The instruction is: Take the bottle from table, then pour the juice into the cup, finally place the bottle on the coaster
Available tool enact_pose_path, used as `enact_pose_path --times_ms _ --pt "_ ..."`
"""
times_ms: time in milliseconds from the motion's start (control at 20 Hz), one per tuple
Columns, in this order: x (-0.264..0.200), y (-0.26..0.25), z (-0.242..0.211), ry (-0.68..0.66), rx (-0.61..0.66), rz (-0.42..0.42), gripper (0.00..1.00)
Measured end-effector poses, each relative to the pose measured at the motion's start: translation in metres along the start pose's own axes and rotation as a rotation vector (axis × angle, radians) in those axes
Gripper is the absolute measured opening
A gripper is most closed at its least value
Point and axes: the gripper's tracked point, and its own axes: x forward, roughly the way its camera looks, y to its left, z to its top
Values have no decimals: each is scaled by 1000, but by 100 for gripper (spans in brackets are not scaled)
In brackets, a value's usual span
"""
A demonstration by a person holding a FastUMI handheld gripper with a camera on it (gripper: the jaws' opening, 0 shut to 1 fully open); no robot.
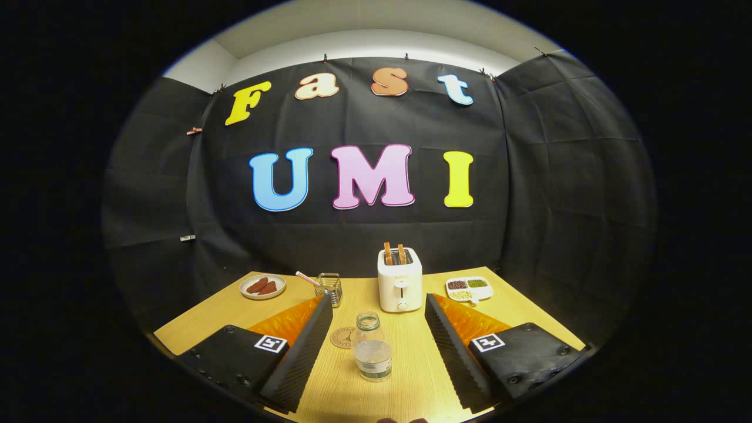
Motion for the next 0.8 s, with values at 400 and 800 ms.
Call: enact_pose_path --times_ms 400,800 --pt "34 3 -48 31 -25 10 99" --pt "69 5 -106 74 -58 10 99"
